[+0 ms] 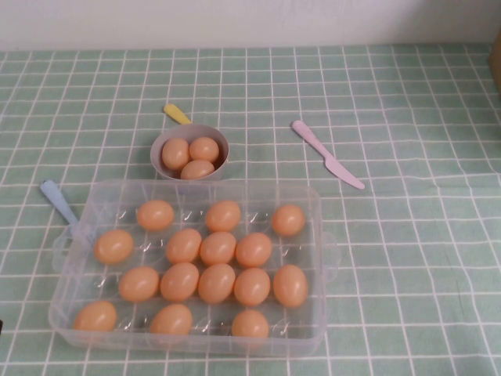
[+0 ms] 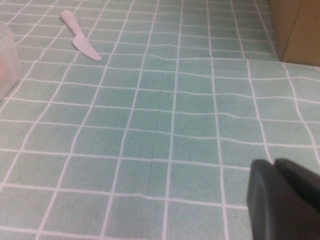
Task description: Take an egg out of the egg box
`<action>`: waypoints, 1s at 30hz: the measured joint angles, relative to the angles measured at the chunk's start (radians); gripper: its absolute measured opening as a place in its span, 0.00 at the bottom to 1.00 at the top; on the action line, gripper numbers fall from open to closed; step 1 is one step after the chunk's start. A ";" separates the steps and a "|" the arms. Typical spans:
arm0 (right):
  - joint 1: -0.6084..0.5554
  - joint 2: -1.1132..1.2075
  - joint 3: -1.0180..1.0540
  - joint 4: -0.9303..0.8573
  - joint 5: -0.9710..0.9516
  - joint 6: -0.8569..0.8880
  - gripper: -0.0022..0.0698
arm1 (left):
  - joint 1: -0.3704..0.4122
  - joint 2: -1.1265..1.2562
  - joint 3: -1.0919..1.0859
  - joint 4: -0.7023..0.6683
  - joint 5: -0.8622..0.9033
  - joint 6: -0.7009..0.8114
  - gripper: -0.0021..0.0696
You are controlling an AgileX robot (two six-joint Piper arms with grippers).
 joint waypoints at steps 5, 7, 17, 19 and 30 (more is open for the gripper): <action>0.000 0.000 0.000 0.000 0.000 0.000 0.01 | 0.000 0.000 0.000 0.002 0.000 0.002 0.02; 0.000 0.000 0.000 0.000 0.000 0.000 0.01 | 0.000 0.000 0.000 0.004 0.000 0.002 0.02; 0.000 0.000 0.000 0.000 0.000 0.000 0.01 | 0.000 0.000 0.000 0.146 0.031 0.124 0.02; 0.000 0.000 0.000 0.000 0.000 0.000 0.01 | 0.000 0.000 0.000 0.184 0.043 0.167 0.02; 0.000 0.000 0.000 0.000 0.000 0.000 0.01 | 0.000 0.000 0.000 0.322 0.169 0.233 0.02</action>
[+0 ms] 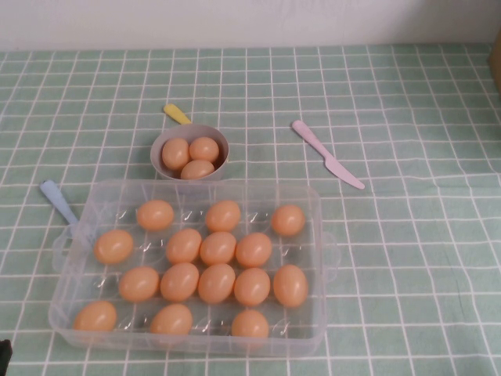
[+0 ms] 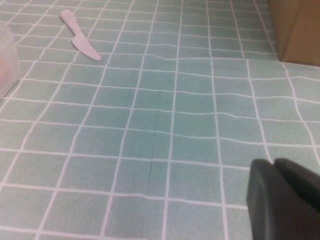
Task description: Take an egg out of the egg box
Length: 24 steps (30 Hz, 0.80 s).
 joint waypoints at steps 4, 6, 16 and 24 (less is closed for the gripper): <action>0.000 0.000 0.000 0.000 0.000 0.000 0.01 | 0.000 0.000 0.000 0.002 0.006 -0.002 0.02; 0.000 0.000 0.000 0.000 0.000 0.000 0.01 | 0.000 0.000 0.000 0.004 0.007 -0.002 0.02; 0.000 0.000 0.000 0.317 -0.184 0.000 0.01 | 0.000 0.000 0.000 0.004 0.008 -0.004 0.02; 0.000 -0.001 0.000 0.775 -0.377 -0.002 0.01 | 0.000 0.000 0.000 0.006 0.015 -0.004 0.02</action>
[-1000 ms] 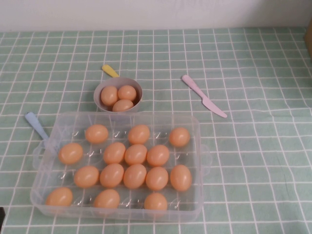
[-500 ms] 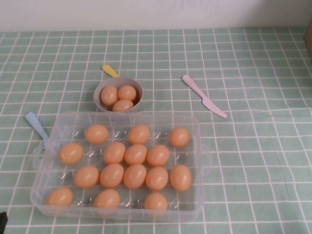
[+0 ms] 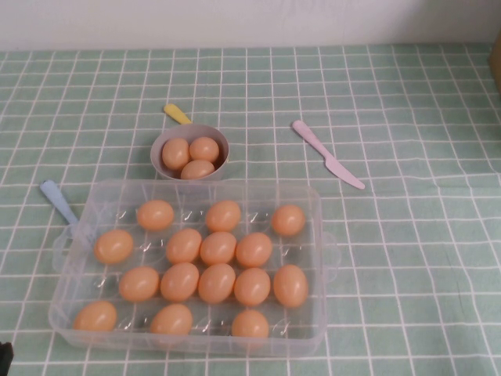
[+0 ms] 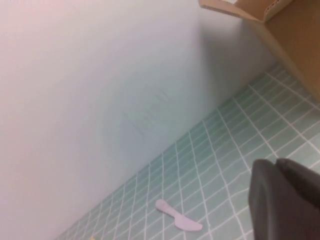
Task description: Take an egg out of the egg box
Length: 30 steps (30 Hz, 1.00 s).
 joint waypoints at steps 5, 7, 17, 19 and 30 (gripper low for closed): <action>0.000 0.002 -0.048 0.009 0.108 -0.038 0.01 | 0.000 0.000 0.000 0.000 0.045 0.000 0.02; 0.000 0.035 -0.102 0.005 0.169 -0.058 0.01 | 0.000 0.000 0.000 0.000 0.046 0.000 0.02; 0.000 0.478 -0.449 -0.187 0.627 -0.112 0.01 | 0.000 0.000 0.000 0.000 0.046 0.000 0.02; 0.000 0.580 -0.514 -0.235 0.713 -0.113 0.01 | 0.000 0.000 0.000 0.000 0.046 0.000 0.02; 0.109 1.041 -0.866 -0.398 0.948 -0.074 0.01 | 0.000 0.000 0.000 0.000 0.046 0.000 0.02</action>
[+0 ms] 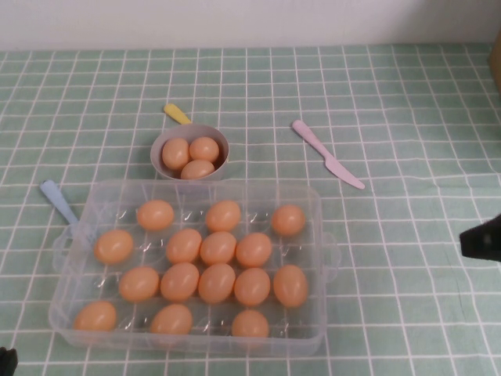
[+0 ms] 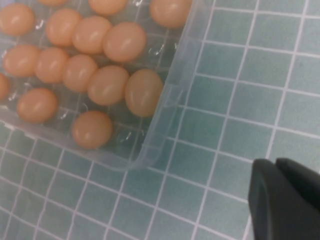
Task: Take an egg out of the egg box
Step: Pick up the egg from the plastic box
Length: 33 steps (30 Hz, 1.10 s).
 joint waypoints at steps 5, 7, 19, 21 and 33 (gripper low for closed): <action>0.223 0.194 -0.172 -0.226 0.030 0.168 0.01 | 0.000 0.000 0.000 0.000 0.000 0.000 0.02; 0.313 0.267 -0.234 -0.298 0.050 0.223 0.01 | 0.000 0.000 0.000 0.000 0.000 0.000 0.02; 0.605 0.586 -0.548 -0.377 0.183 0.240 0.01 | 0.000 0.000 0.000 0.000 0.000 0.000 0.02; 0.626 0.625 -0.573 -0.377 0.201 0.197 0.03 | 0.000 0.000 0.000 0.000 0.000 0.000 0.02; 0.639 0.722 -0.597 -0.348 0.223 -0.295 0.69 | 0.000 0.000 0.000 0.000 0.000 0.000 0.02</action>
